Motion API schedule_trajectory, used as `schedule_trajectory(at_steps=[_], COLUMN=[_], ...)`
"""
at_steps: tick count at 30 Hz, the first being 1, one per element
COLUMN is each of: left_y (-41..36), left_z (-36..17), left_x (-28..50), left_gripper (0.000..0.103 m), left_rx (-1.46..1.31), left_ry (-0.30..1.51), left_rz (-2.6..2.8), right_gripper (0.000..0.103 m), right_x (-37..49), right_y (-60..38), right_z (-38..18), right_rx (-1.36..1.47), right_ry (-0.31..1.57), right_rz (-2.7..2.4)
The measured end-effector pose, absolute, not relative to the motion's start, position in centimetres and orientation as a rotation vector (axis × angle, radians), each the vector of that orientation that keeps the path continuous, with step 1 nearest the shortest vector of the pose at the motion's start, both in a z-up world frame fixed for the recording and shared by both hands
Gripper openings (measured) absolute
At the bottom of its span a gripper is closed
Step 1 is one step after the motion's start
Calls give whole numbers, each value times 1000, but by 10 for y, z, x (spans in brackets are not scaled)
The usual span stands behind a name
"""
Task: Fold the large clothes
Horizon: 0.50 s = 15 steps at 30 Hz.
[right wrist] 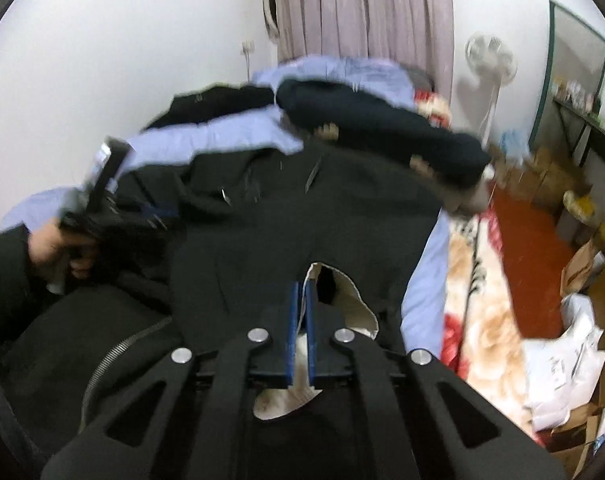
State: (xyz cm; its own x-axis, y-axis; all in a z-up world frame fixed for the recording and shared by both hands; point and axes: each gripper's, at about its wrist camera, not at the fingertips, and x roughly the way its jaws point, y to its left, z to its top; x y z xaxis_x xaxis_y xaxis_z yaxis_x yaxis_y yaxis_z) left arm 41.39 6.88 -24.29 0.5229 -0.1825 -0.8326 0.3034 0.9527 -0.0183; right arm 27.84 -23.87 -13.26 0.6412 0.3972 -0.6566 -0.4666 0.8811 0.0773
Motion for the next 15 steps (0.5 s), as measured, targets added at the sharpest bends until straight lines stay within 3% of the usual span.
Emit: schedule_trajectory(at_steps=[6,13,15], left_y=[58,59,62], left_z=[-258,-274,-271], left_x=[436,455,454], left_gripper=[23,22,16], left_rx=[153,104,93], left_ry=[953,974,984], left_rz=[-269,-245,-242], right_gripper=[4,4,4], right_x=[277,311,319], right_y=[-228,-219,-208], right_z=[-120,-145,-167], right_rx=[-166,-119,-171], right_ry=[663,860,921], right_rz=[420,537,510])
